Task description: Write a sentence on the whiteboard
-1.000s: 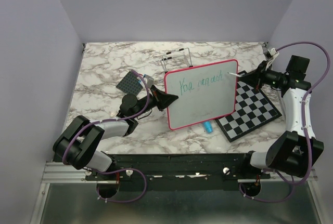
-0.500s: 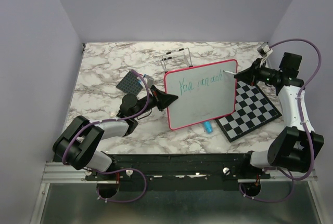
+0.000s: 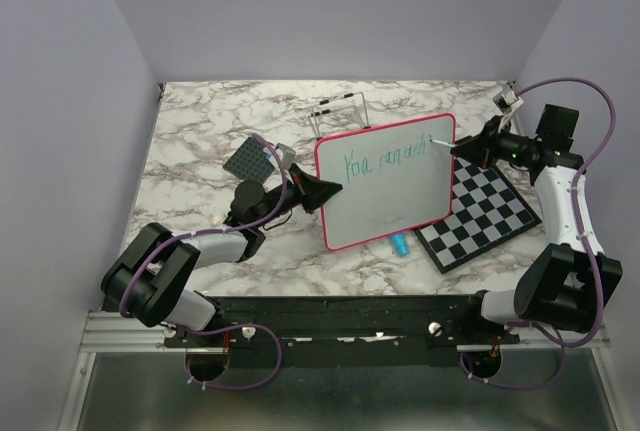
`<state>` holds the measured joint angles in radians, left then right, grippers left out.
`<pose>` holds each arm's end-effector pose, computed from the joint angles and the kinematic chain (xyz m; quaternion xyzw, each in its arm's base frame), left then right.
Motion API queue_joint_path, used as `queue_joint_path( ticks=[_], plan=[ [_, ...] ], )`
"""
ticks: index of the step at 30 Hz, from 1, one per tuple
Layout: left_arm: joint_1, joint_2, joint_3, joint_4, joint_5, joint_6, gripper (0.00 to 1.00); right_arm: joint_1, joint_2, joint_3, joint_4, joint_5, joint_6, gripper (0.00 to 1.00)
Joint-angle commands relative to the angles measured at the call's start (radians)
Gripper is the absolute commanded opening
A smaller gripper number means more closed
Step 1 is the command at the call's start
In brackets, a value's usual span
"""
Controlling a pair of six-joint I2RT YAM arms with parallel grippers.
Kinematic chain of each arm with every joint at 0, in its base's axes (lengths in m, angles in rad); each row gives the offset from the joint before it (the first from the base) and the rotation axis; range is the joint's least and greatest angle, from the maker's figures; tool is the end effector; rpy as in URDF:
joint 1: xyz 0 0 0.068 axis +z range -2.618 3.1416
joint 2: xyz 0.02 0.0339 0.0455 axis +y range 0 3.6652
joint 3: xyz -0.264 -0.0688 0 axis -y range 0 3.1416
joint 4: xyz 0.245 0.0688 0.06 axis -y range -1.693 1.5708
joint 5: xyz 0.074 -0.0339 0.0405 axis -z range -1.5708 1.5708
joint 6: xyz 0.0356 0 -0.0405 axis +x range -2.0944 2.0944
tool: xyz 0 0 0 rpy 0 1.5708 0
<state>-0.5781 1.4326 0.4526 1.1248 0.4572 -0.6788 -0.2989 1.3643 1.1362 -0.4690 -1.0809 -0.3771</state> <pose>0.2215 -0.1633 0.2202 0.1391 0.6449 -0.5530 0.5088 0.2842 -0.0547 0.3167 -0.2479 0.7678 0.3195 0.4969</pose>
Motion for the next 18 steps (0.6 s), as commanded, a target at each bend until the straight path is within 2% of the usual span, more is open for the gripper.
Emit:
queue_joint_path(
  ticks=[1, 12, 18],
  plan=[
    [-0.005, 0.008, -0.008, -0.079, 0.024, 0.143, 0.00, 0.004, -0.036, -0.026, -0.069, -0.033, -0.083, 0.01],
    [-0.005, 0.006, -0.006, -0.080, 0.024, 0.142, 0.00, 0.004, 0.007, -0.012, -0.094, -0.001, -0.091, 0.01],
    [-0.005, 0.005, -0.009, -0.082, 0.024, 0.143, 0.00, -0.006, -0.019, -0.023, -0.019, 0.044, -0.016, 0.01]
  ],
)
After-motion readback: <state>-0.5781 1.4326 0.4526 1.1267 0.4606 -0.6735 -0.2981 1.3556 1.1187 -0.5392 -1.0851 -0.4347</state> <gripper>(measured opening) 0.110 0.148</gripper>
